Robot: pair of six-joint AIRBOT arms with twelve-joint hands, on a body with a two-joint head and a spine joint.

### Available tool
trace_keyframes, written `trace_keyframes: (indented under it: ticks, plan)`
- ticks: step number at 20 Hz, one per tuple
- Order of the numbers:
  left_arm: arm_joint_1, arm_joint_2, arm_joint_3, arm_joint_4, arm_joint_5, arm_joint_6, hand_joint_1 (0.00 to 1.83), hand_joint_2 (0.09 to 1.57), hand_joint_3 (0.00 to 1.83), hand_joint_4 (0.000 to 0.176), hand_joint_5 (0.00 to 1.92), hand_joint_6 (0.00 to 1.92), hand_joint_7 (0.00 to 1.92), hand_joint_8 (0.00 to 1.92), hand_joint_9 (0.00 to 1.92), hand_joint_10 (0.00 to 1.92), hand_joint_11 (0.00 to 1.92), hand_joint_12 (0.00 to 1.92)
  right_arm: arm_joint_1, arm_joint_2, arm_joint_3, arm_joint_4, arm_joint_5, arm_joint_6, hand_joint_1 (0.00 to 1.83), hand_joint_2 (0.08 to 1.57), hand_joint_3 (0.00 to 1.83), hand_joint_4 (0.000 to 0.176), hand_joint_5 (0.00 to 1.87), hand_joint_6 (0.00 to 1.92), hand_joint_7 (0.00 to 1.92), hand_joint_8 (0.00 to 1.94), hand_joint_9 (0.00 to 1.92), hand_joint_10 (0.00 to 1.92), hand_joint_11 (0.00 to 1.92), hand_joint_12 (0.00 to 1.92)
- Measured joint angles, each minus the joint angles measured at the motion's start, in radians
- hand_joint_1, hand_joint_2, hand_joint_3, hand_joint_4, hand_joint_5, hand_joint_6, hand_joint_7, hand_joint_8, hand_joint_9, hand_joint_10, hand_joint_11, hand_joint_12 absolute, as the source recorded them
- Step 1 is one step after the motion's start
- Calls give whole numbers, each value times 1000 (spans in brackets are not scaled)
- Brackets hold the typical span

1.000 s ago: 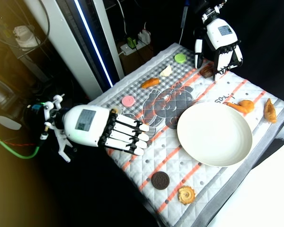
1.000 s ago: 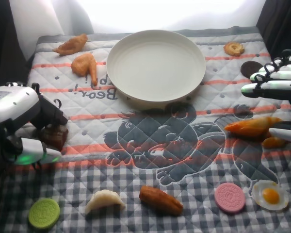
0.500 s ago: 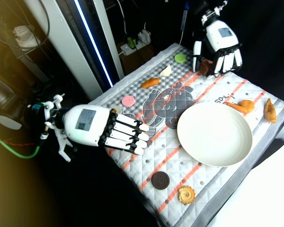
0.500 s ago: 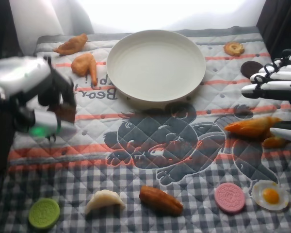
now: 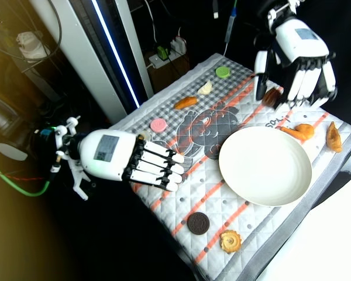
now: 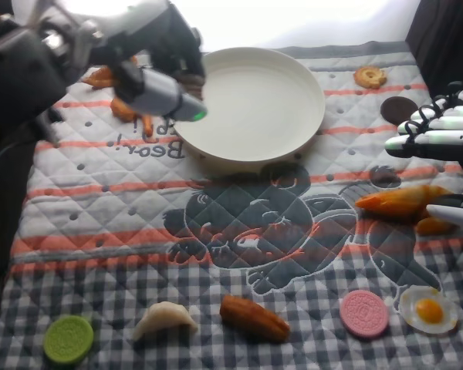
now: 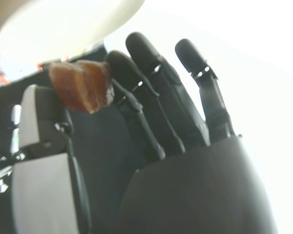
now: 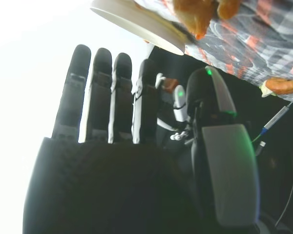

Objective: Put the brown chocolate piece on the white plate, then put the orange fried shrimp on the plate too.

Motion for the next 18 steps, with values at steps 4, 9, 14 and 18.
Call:
trace_keyframes:
  ticks: [4,9,14,18]
  plan:
    - [-30,-114,154,-60,108,1,1013,991,0,55,826,328,923,180,874,262,266,1190,7,-16,8,-7,3,0,791,1255,0,36,520,1,495,0,453,0,169,642]
    - [-21,-177,236,-156,176,3,696,901,0,176,14,0,16,0,69,0,0,367,14,-28,13,-19,3,0,796,1252,0,61,514,3,493,3,443,3,84,802]
    - [53,-37,50,-51,62,-115,670,876,0,176,0,0,0,0,0,0,48,103,31,-32,19,-18,0,0,737,1230,0,46,511,0,478,0,437,0,90,796]
    - [193,145,-194,145,-177,-351,878,814,0,176,0,0,0,0,0,0,0,0,39,-51,37,-14,-5,0,898,1150,0,76,517,2,492,4,439,4,78,801]
